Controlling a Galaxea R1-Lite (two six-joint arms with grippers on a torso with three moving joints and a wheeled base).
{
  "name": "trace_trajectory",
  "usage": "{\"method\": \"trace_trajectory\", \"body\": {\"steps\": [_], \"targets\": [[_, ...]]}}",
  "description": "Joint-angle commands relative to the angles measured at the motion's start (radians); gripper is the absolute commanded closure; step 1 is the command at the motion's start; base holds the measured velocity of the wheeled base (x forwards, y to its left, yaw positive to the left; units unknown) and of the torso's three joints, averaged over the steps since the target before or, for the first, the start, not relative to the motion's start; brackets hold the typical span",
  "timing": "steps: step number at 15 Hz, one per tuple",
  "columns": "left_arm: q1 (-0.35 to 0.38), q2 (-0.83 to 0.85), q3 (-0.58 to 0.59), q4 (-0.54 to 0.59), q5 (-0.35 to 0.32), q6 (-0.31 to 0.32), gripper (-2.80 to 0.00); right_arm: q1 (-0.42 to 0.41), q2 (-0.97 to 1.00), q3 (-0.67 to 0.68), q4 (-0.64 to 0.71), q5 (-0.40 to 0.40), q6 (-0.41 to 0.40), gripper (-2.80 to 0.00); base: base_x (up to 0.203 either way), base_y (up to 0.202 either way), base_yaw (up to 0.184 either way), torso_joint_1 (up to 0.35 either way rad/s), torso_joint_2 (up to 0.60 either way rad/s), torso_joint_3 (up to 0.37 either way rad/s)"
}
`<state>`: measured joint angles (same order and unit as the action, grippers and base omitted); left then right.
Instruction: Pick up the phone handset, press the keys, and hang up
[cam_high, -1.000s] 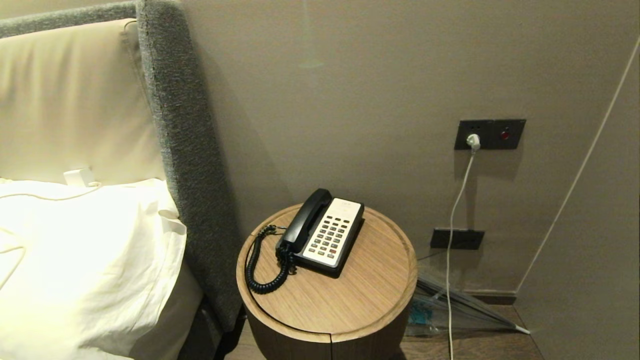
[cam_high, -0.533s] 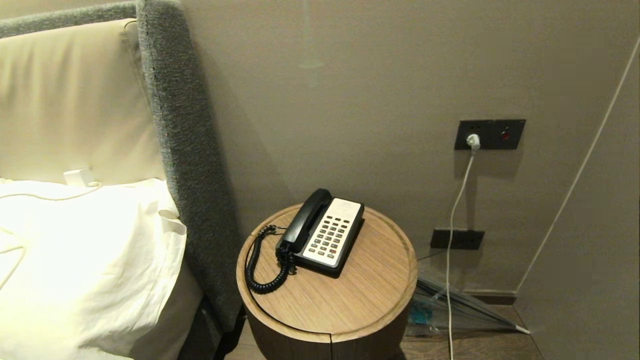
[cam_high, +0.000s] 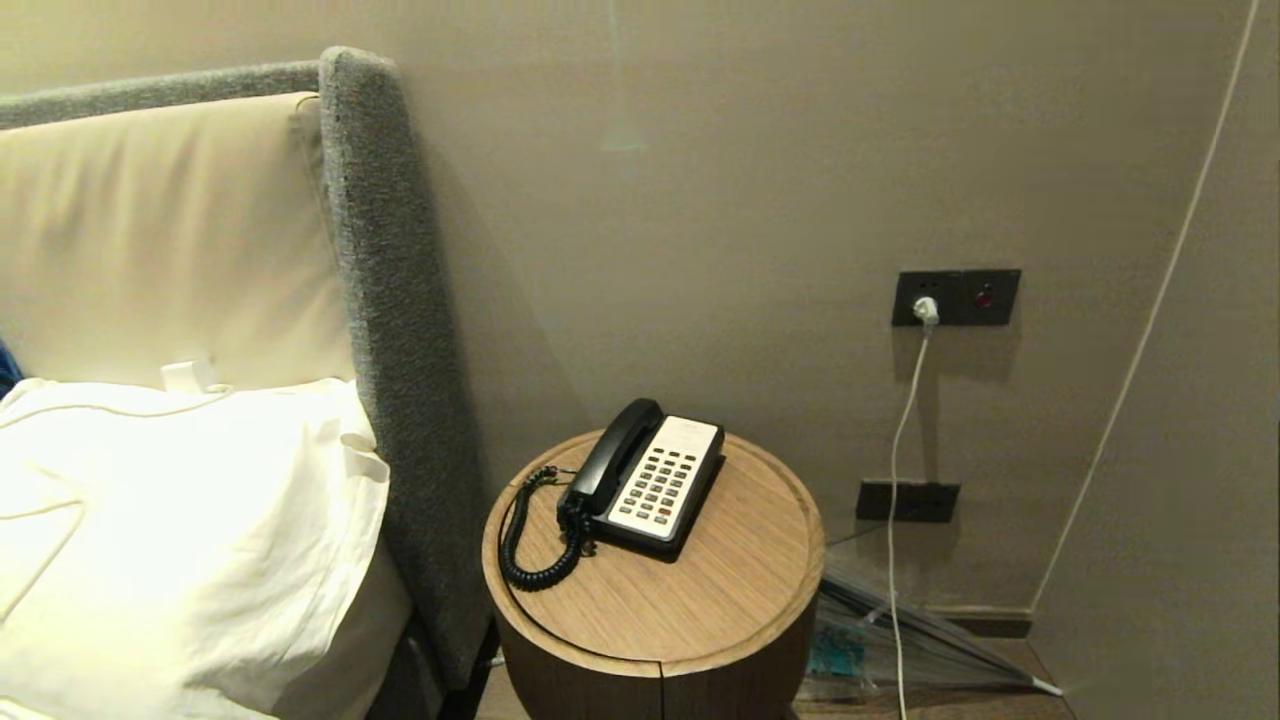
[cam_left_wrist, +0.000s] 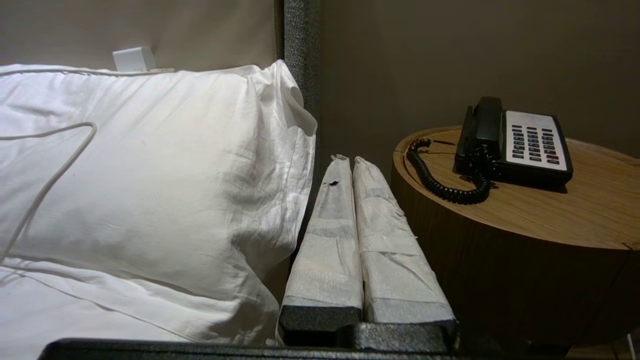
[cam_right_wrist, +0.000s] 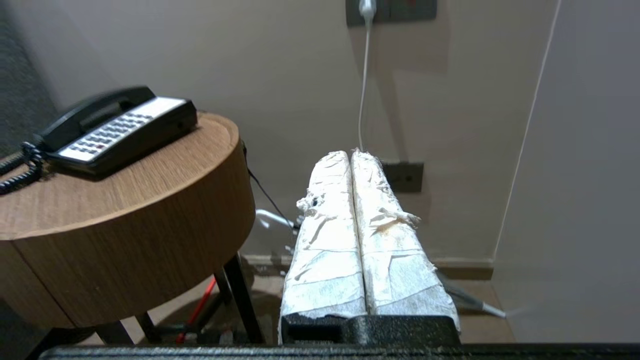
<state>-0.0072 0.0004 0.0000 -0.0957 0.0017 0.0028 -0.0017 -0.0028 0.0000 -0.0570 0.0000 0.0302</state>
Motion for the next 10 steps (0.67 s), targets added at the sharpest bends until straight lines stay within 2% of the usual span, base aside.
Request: {"method": "trace_trajectory", "body": {"steps": [1, 4, 10], "targets": [[0.000, 0.000, 0.040, -0.001, 0.000, 0.000, 0.00, 0.000, 0.001, 0.021, -0.001, 0.000, 0.000, 0.00, 0.000, 0.000, 0.000, 0.002, -0.01, 0.207], [0.000, 0.000, 0.040, -0.002, 0.001, -0.020, 0.00, 0.000, 0.001, 0.021, 0.000, 0.000, 0.000, 0.00, 0.000, 0.000, 0.000, 0.002, 0.00, 0.204], [0.000, 0.000, 0.040, -0.001, 0.001, -0.021, 0.00, 0.000, 0.001, 0.021, -0.001, 0.000, 0.000, 0.00, 0.000, 0.000, 0.000, 0.000, 0.00, 0.010]]}}
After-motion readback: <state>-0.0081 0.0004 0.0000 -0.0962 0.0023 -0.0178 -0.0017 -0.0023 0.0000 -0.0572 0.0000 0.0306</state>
